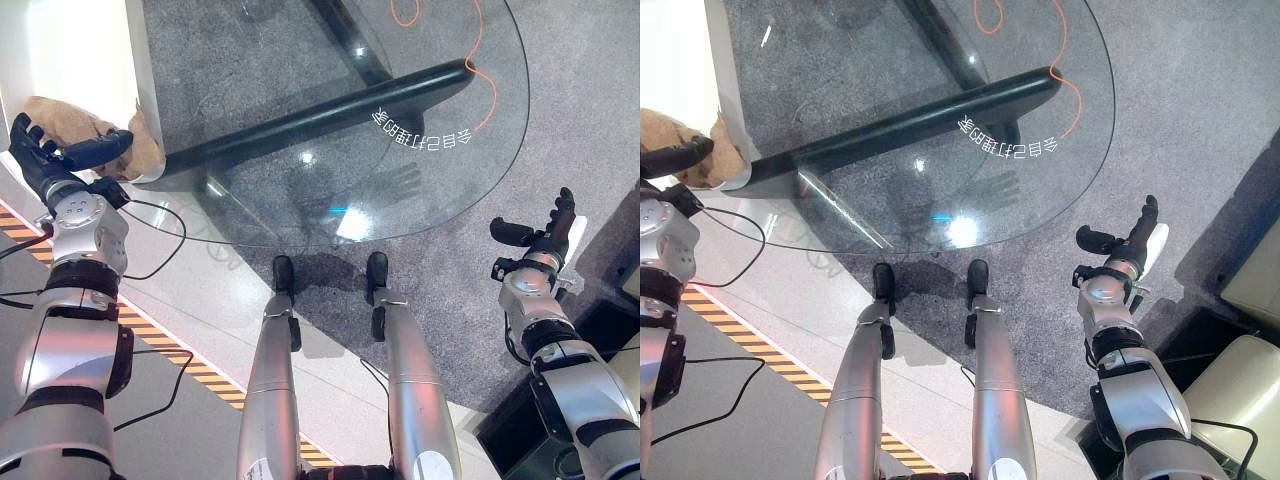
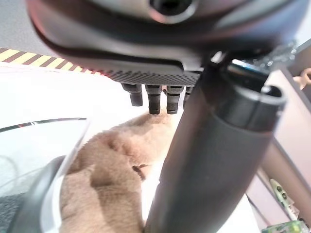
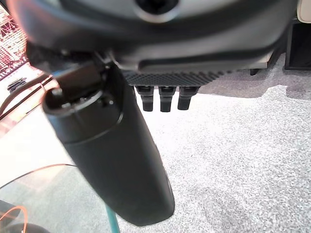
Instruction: Wipe the table with a cloth and put it in the basket.
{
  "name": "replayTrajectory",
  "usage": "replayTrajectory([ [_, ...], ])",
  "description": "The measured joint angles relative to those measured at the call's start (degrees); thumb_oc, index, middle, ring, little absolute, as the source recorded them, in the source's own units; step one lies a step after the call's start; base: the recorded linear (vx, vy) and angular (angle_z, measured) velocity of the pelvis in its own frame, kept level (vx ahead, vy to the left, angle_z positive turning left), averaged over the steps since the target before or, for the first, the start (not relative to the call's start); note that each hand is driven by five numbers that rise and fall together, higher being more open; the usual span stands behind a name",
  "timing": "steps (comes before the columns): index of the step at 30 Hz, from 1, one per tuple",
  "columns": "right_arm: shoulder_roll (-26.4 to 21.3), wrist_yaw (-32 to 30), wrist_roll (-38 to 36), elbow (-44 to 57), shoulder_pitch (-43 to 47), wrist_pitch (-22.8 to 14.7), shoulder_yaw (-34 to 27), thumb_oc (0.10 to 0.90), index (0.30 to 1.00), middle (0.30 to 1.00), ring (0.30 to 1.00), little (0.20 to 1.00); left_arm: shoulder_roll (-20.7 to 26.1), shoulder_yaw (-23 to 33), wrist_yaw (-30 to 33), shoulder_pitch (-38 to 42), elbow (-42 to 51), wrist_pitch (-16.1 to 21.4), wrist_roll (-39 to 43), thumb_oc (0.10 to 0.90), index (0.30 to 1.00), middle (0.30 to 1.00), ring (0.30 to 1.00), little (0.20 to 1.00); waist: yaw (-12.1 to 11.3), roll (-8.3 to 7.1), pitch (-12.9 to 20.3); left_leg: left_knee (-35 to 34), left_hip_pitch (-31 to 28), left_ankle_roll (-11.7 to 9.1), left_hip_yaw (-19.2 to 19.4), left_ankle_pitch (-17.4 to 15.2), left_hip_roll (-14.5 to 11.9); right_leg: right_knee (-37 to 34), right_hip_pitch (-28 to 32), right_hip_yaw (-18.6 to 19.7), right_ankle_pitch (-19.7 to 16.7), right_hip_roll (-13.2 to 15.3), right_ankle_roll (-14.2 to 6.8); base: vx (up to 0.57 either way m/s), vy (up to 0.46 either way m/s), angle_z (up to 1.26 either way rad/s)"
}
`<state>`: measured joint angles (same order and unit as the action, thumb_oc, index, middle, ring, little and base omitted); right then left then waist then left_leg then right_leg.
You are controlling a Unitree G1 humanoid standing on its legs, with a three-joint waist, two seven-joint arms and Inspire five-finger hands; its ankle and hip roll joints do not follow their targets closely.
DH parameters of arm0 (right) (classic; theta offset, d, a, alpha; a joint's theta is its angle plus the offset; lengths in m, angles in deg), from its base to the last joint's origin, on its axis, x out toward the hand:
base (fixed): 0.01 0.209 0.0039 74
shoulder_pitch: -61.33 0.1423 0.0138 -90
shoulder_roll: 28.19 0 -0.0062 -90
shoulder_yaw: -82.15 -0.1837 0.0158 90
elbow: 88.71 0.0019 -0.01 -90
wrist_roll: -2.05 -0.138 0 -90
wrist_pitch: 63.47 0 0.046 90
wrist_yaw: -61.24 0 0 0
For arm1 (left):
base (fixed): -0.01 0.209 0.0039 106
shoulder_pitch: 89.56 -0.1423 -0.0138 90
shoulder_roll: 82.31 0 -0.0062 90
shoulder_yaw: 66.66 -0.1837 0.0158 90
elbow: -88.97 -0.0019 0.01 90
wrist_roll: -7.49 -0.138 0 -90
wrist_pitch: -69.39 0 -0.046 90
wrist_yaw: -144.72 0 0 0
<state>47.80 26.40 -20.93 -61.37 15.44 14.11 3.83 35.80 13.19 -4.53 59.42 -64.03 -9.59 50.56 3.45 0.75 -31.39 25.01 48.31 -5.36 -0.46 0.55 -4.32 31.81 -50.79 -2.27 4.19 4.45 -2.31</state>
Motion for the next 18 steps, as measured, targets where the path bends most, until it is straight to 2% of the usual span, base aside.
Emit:
replayTrajectory([
  [3,0.0,0.0,0.0,0.1,-0.3,0.0,0.0,0.800,0.900,0.900,0.900,0.900,0.0,0.1,1.6,-0.3,1.5,5.3,0.0,0.800,0.900,0.900,0.900,0.900,-0.1,-0.01,0.0,0.0,0.0,0.0,0.0,0.0,0.0,0.0,0.0,0.0,0.0,0.0,0.0,-0.01,-0.035,0.00],
  [9,0.3,0.0,0.0,0.1,-1.9,-0.1,0.0,0.800,0.900,0.900,0.900,0.900,-0.1,2.4,4.6,-3.4,6.6,13.5,-0.2,0.800,0.900,0.900,0.900,0.900,-0.1,-0.02,0.0,0.2,-0.8,-0.1,-0.1,-0.1,0.0,0.0,0.8,0.0,-0.1,-0.1,0.1,0.00,-0.017,0.00],
  [14,0.9,0.0,0.1,0.1,-4.7,-0.1,0.0,0.800,0.900,0.900,0.900,0.900,-0.4,4.8,6.4,-8.7,8.4,17.2,-2.6,0.800,0.900,0.900,0.900,0.900,-0.3,-0.02,0.0,-0.3,-4.7,-0.2,-0.1,-0.2,-0.2,-0.9,4.8,0.0,-0.1,-0.3,0.1,0.00,-0.007,0.00],
  [18,1.0,0.0,0.3,0.0,-6.9,-0.1,-0.1,0.800,0.900,0.900,0.900,0.900,-0.4,7.7,6.5,-12.7,9.6,18.0,-3.6,0.800,0.900,0.900,0.900,0.900,-0.9,-0.06,0.0,-2.9,-8.8,-0.6,-0.2,-0.2,-0.2,-3.5,8.7,0.0,-0.5,-0.4,-0.2,-0.01,-0.010,-0.02],
])
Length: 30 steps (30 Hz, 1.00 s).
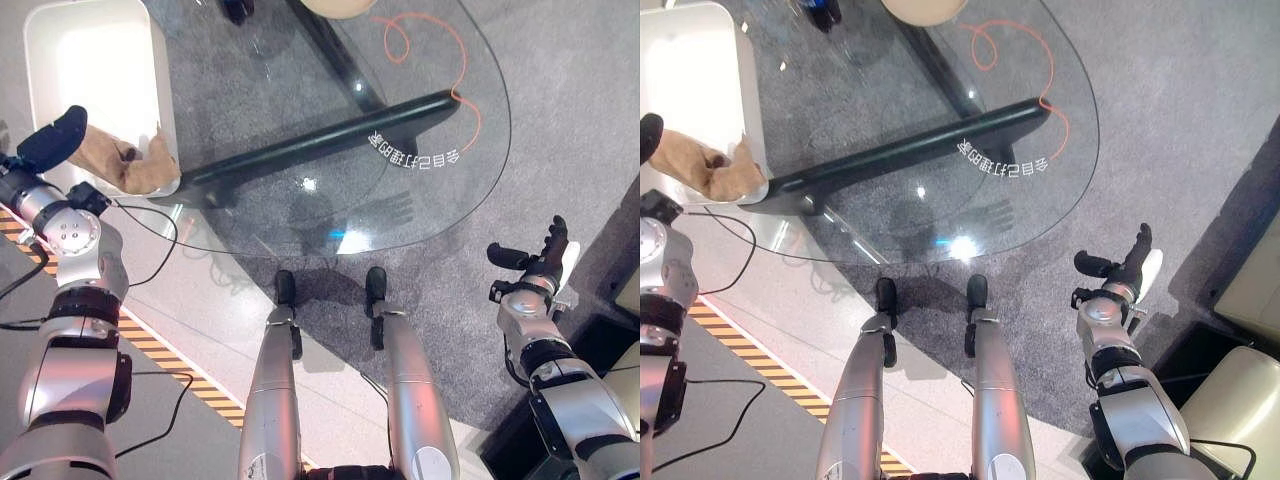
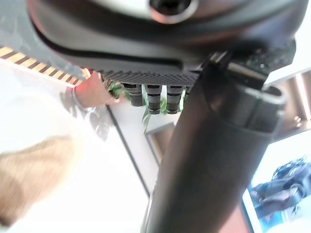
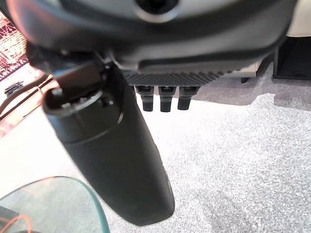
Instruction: Wipe the table with a cloth and put it in the basket.
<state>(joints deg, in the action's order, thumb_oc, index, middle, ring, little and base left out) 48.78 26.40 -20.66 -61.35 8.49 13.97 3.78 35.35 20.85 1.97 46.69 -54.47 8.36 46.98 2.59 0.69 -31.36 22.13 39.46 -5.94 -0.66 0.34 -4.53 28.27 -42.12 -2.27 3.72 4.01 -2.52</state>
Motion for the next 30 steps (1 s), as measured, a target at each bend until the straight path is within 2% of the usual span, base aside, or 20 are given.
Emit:
replayTrajectory([
  [3,0.5,0.5,0.1,0.1,-2.0,0.0,0.0,0.800,0.900,0.900,0.900,0.900,-0.4,1.3,-0.8,-3.5,0.6,0.0,0.0,0.800,0.900,0.900,0.900,0.900,-0.2,0.01,0.0,-2.1,-3.5,-0.5,-0.1,0.5,-0.1,-2.2,3.5,-0.1,-0.6,-0.1,-0.1,0.02,-0.009,-0.02],
  [7,1.5,2.9,0.3,0.1,-6.0,0.5,-0.4,0.800,0.900,0.900,0.900,0.900,-2.2,2.8,-6.1,-10.0,0.8,-0.4,-0.1,0.800,0.900,0.900,0.900,0.900,-1.1,0.09,0.1,-6.9,-11.0,-0.7,-0.1,0.7,0.0,-7.0,11.1,-0.3,-1.4,-0.1,-0.6,0.07,0.008,-0.01],
  [9,1.6,4.5,0.3,0.0,-8.3,0.8,-0.7,0.800,0.900,0.900,0.900,0.900,-4.2,4.5,-8.5,-13.0,1.0,-1.1,0.0,0.800,0.900,0.900,0.900,0.900,-2.3,0.09,0.6,-9.6,-14.8,-0.3,0.1,1.0,0.1,-9.9,15.0,-0.3,-2.0,0.0,-0.6,0.12,-0.002,-0.01],
  [14,2.1,9.2,1.7,-1.2,-12.3,0.9,-3.5,0.800,0.900,0.900,0.900,0.900,-8.4,7.3,-14.4,-21.0,2.0,-2.7,-0.2,0.800,0.900,0.900,0.900,0.900,-3.4,0.34,1.3,-16.4,-24.6,0.6,0.2,2.7,0.5,-16.5,25.0,-0.8,-3.3,0.6,-1.4,0.14,0.003,0.05],
  [17,2.4,12.2,2.8,-1.5,-17.0,1.2,-5.4,0.800,0.900,0.900,0.900,0.900,-13.1,8.1,-17.4,-26.9,2.3,-3.9,-0.9,0.800,0.900,0.900,0.900,0.900,-4.0,0.92,5.8,-21.1,-29.3,1.4,0.1,3.9,1.0,-21.7,30.6,-2.1,-4.1,1.1,-2.1,0.19,0.005,0.16],
  [19,2.8,14.4,3.9,-2.2,-18.7,2.1,-5.9,0.800,0.900,0.900,0.900,0.900,-14.9,8.0,-19.5,-30.7,2.0,-5.4,-1.8,0.800,0.900,0.900,0.900,0.900,-4.1,0.92,7.1,-23.6,-33.8,1.7,0.1,4.2,1.2,-25.1,35.7,-2.7,-4.5,1.4,-2.5,0.15,0.014,0.15],
  [21,4.1,16.5,5.0,-2.7,-21.5,2.5,-6.3,0.800,0.900,0.900,0.900,0.900,-16.3,7.6,-21.9,-34.9,1.0,-6.6,-2.6,0.800,0.900,0.900,0.900,0.900,-4.1,0.42,12.4,-25.5,-35.1,1.7,0.1,4.2,1.5,-28.0,37.6,-3.3,-4.8,1.7,-2.8,0.16,0.025,0.10],
  [23,5.8,18.7,5.8,-5.0,-22.8,3.2,-6.3,0.800,0.900,0.900,0.900,0.900,-17.0,7.6,-24.5,-37.0,-2.8,-8.0,-5.0,0.800,0.900,0.900,0.900,0.900,-4.1,-0.28,14.8,-27.0,-39.1,1.7,0.1,4.2,1.8,-31.4,42.7,-3.8,-5.2,2.0,-3.2,0.20,0.031,0.09],
  [25,7.1,20.0,7.1,-6.1,-24.5,3.7,-6.4,0.800,0.900,0.900,0.900,0.900,-17.7,7.6,-26.5,-39.2,-4.7,-9.2,-6.7,0.800,0.900,0.900,0.900,0.900,-4.1,-0.81,18.5,-27.0,-39.6,1.8,0.1,3.8,2.0,-33.1,44.2,-4.0,-5.4,2.1,-3.3,0.18,0.034,0.06],
  [30,8.8,22.5,8.5,-7.1,-27.2,5.3,-6.6,0.800,0.900,0.900,0.900,0.900,-20.1,5.6,-30.8,-41.9,-9.3,-11.2,-11.5,0.800,0.900,0.900,0.900,0.900,-4.0,-0.76,21.4,-27.0,-42.1,1.8,0.1,3.2,2.0,-33.2,46.7,-4.0,-5.3,2.1,-3.4,0.12,0.031,0.00],
])
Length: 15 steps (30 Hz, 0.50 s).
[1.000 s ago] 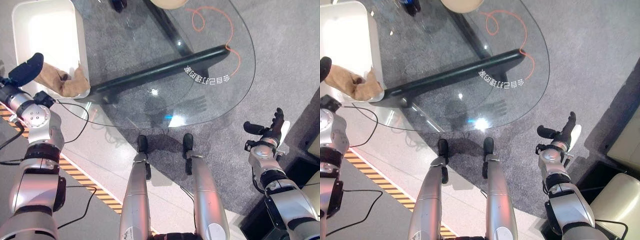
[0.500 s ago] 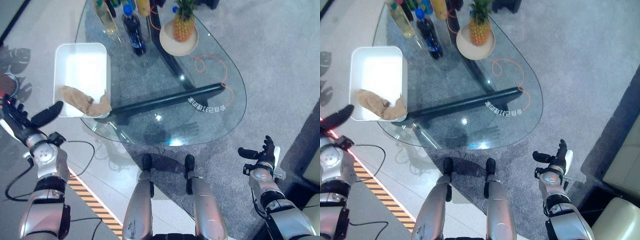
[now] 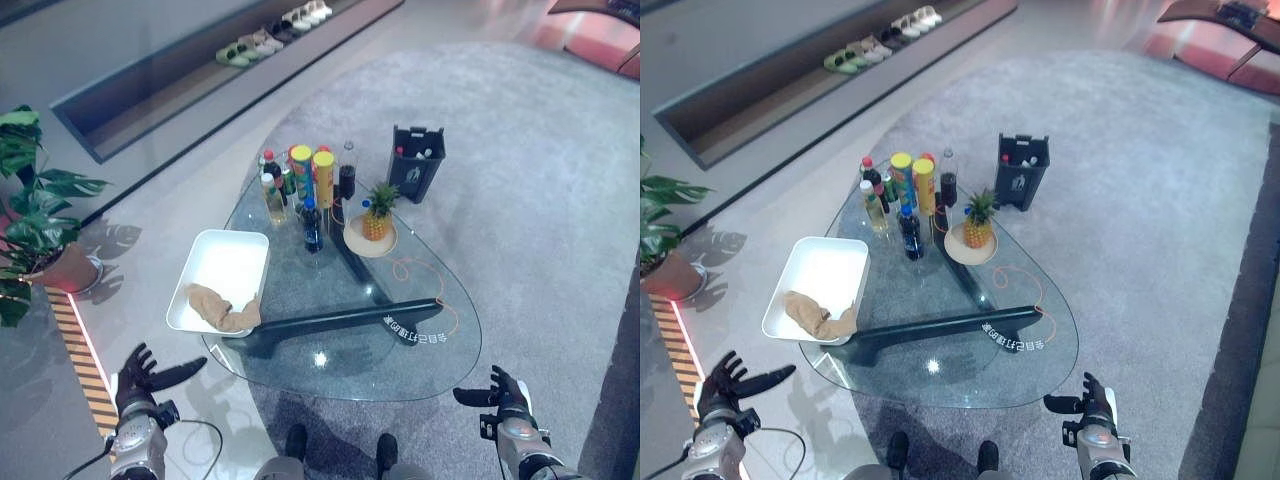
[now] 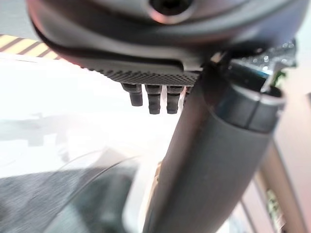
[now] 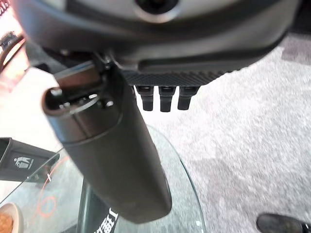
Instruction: Wipe the table with a cloth and put it in the basket.
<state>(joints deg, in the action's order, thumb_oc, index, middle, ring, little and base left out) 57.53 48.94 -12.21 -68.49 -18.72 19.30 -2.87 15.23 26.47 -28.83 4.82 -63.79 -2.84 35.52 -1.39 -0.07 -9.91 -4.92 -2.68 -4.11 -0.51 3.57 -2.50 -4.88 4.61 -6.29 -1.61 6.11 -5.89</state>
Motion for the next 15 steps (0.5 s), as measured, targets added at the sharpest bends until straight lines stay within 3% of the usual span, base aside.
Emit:
replayTrajectory([
  [5,0.6,1.1,1.7,-1.8,-3.7,1.8,-0.2,0.800,0.900,0.900,0.900,0.900,-1.6,-2.4,-3.2,-2.0,-3.7,-1.3,-1.1,0.800,0.900,0.900,0.900,0.900,0.2,-0.29,3.2,-0.2,-0.4,0.2,0.0,-0.2,0.0,0.0,0.4,-0.1,0.0,0.0,0.1,0.05,0.029,0.00],
  [15,0.6,2.6,4.3,-4.2,-6.5,4.0,-0.6,0.800,0.900,0.900,0.900,0.900,-3.0,-3.2,-6.0,-4.5,-8.5,-3.3,-2.7,0.800,0.900,0.900,0.900,0.900,0.3,0.38,5.7,-0.4,-0.8,0.5,0.2,-0.3,-0.2,-0.3,0.4,-0.2,-0.1,0.0,0.4,0.04,0.023,0.00],
])
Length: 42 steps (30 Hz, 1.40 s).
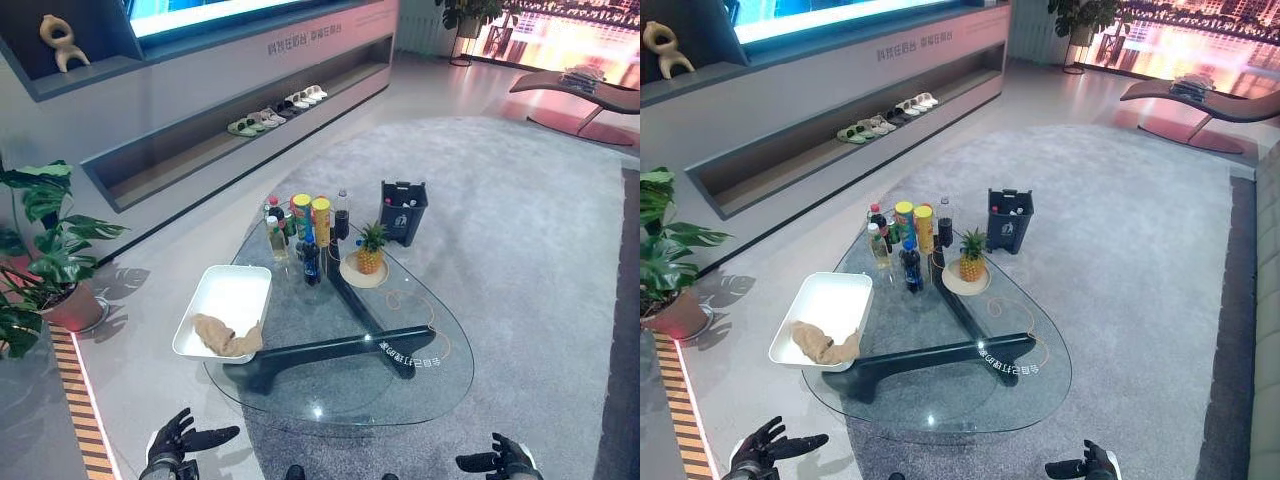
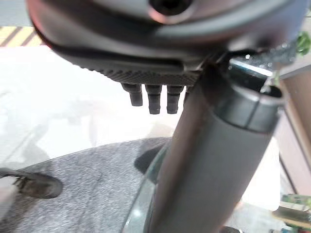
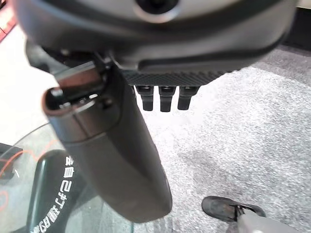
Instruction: Wipe the table with a cloth and put it in the basket.
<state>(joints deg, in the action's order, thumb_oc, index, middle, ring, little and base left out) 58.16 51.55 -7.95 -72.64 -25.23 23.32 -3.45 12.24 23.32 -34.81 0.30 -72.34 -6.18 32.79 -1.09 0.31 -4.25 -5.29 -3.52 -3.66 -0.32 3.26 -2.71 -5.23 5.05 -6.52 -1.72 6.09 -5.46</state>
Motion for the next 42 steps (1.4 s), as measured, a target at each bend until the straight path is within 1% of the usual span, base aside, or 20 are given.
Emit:
replayTrajectory([
  [3,0.0,0.2,1.2,-1.1,-0.2,0.3,0.0,0.800,0.900,0.900,0.900,0.900,0.0,-1.5,-0.1,-0.4,-0.9,-0.3,-0.7,0.800,0.900,0.900,0.900,0.900,-0.1,0.26,0.4,0.0,-0.4,0.0,0.1,0.0,0.0,0.0,0.3,0.0,0.0,0.0,0.0,0.01,0.004,0.00],
  [6,0.3,0.8,2.2,-2.2,-0.2,0.7,0.0,0.800,0.900,0.900,0.900,0.900,-0.2,-1.6,-1.3,-0.5,-1.9,-0.7,-2.1,0.800,0.900,0.900,0.900,0.900,-0.2,0.41,0.8,0.0,-0.4,0.1,0.1,0.0,0.0,0.0,0.5,-0.1,0.0,0.0,0.1,0.04,0.012,0.01],
  [9,1.1,1.2,3.4,-2.3,-0.5,1.3,0.1,0.800,0.900,0.900,0.900,0.900,-0.8,-1.6,-1.3,-0.7,-2.0,-2.3,-2.9,0.800,0.900,0.900,0.900,0.900,-0.2,0.38,1.0,0.1,-0.5,0.1,0.0,0.0,0.0,0.0,0.7,-0.2,0.0,0.0,-0.1,0.00,0.000,0.00],
  [14,2.1,1.9,4.0,-2.4,-0.7,1.6,0.2,0.800,0.900,0.900,0.900,0.900,-1.9,-1.7,-1.5,-0.8,-2.4,-4.6,-6.8,0.800,0.900,0.900,0.900,0.900,-0.2,0.31,1.1,0.3,-0.6,0.1,0.0,0.0,0.0,0.0,0.8,-0.3,0.0,0.0,-0.1,0.00,0.000,0.00],
  [17,2.1,2.2,5.6,-3.9,-0.6,1.7,0.3,0.800,0.900,0.900,0.900,0.900,-2.1,-2.9,-2.2,-0.8,-3.2,-6.6,-8.4,0.800,0.900,0.900,0.900,0.900,-0.2,0.34,1.1,0.2,-0.9,0.1,0.0,-0.1,-0.1,0.0,1.0,-0.3,0.2,0.0,0.1,0.00,0.000,0.00],
  [19,2.1,2.2,5.6,-4.5,-0.7,2.0,0.3,0.800,0.900,0.900,0.900,0.900,-2.1,-3.7,-2.4,-0.8,-3.8,-6.9,-8.4,0.800,0.900,0.900,0.900,0.900,-0.2,0.37,1.1,0.1,-1.0,0.1,0.0,-0.1,-0.1,0.0,1.1,-0.3,0.2,0.0,0.2,0.00,0.000,0.00],
  [22,2.1,2.4,5.7,-5.3,-0.7,2.7,0.3,0.800,0.900,0.900,0.900,0.900,-2.1,-3.8,-2.5,-0.9,-4.2,-7.1,-8.5,0.800,0.900,0.900,0.900,0.900,-0.2,0.46,1.2,0.0,-1.0,0.1,0.0,-0.1,-0.2,0.0,1.2,-0.3,0.2,-0.1,0.2,0.00,0.000,0.00],
  [31,2.1,3.3,6.1,-6.0,-0.8,3.4,1.5,0.800,0.900,0.900,0.900,0.900,-2.3,-4.1,-4.0,-0.9,-4.2,-7.5,-8.7,0.800,0.900,0.900,0.900,0.900,-0.2,1.01,1.7,0.1,-1.1,0.1,0.0,-0.1,-0.4,0.0,1.3,-0.3,0.2,-0.1,0.2,0.00,0.000,0.00],
  [42,2.1,4.5,6.4,-6.1,-0.8,4.0,2.3,0.800,0.900,0.900,0.900,0.900,-2.4,-6.1,-4.3,-0.9,-4.2,-8.2,-8.7,0.800,0.900,0.900,0.900,0.900,-0.2,0.59,2.0,0.0,-1.3,0.1,0.0,-0.1,-0.6,0.0,1.4,-0.3,0.3,-0.2,0.1,0.00,0.000,0.00],
])
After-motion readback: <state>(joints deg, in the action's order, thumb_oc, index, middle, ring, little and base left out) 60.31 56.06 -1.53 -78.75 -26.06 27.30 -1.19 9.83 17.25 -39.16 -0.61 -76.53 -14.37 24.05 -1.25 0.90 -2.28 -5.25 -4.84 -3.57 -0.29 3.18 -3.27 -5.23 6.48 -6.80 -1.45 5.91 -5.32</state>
